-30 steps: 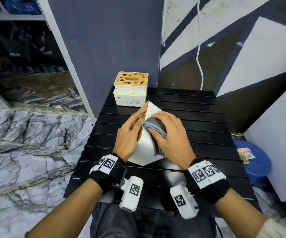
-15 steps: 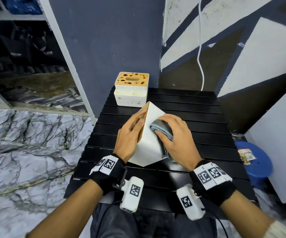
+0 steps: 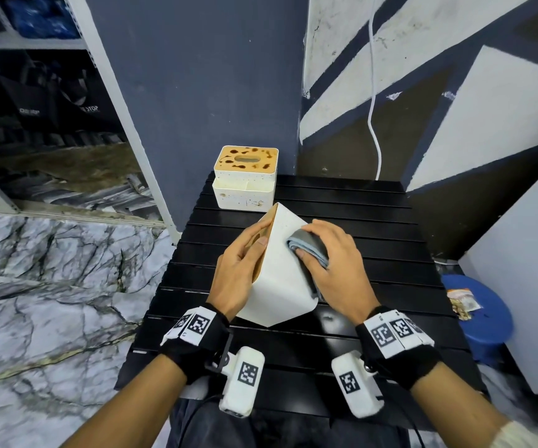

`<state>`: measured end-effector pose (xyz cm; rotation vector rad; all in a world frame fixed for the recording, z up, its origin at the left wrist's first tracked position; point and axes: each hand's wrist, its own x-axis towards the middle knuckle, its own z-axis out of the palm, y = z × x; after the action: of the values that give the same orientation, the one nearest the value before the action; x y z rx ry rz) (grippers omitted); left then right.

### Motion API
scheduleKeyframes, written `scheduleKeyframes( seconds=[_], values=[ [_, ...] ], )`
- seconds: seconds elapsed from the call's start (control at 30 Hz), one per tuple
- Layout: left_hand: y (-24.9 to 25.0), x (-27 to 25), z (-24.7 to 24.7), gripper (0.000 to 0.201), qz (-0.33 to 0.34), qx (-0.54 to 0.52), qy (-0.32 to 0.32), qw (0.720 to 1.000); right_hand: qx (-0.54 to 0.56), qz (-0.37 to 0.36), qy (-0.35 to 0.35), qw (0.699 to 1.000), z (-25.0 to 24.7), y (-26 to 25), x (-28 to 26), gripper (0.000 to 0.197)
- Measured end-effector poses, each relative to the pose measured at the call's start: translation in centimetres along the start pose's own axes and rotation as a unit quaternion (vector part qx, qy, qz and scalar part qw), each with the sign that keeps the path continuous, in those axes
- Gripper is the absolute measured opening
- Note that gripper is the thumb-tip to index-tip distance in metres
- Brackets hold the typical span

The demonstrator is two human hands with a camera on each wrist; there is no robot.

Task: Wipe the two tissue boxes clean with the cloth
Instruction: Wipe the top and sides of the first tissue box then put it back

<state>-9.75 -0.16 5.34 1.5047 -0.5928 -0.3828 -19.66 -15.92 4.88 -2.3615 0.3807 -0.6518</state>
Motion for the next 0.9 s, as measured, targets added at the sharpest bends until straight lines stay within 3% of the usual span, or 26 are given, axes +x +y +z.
scheduleKeyframes(
  seconds=[0.1,0.27,0.43,0.57,0.77,0.9],
  values=[
    [0.1,0.0,0.0,0.035,-0.003,-0.005,-0.008,1.000,-0.006,-0.015,-0.004,1.000,-0.1,0.0,2.3,0.031],
    [0.0,0.0,0.2,0.039,-0.008,-0.004,-0.009,1.000,0.024,0.044,0.013,0.999,-0.5,1.3,3.3,0.030],
    [-0.1,0.0,0.2,0.040,-0.006,-0.008,-0.006,1.000,-0.005,-0.026,-0.009,1.000,-0.2,-0.6,0.4,0.033],
    [-0.1,0.0,0.3,0.040,0.004,0.001,-0.009,1.000,-0.011,-0.064,-0.020,0.998,-0.1,-1.5,1.9,0.034],
    [-0.1,0.0,0.3,0.040,-0.004,0.009,-0.010,1.000,0.002,0.010,-0.011,1.000,-0.3,0.0,4.2,0.031],
    [-0.2,0.0,0.2,0.034,-0.006,0.013,-0.008,1.000,-0.002,-0.005,-0.010,1.000,-0.4,-0.1,2.3,0.032]
  ],
)
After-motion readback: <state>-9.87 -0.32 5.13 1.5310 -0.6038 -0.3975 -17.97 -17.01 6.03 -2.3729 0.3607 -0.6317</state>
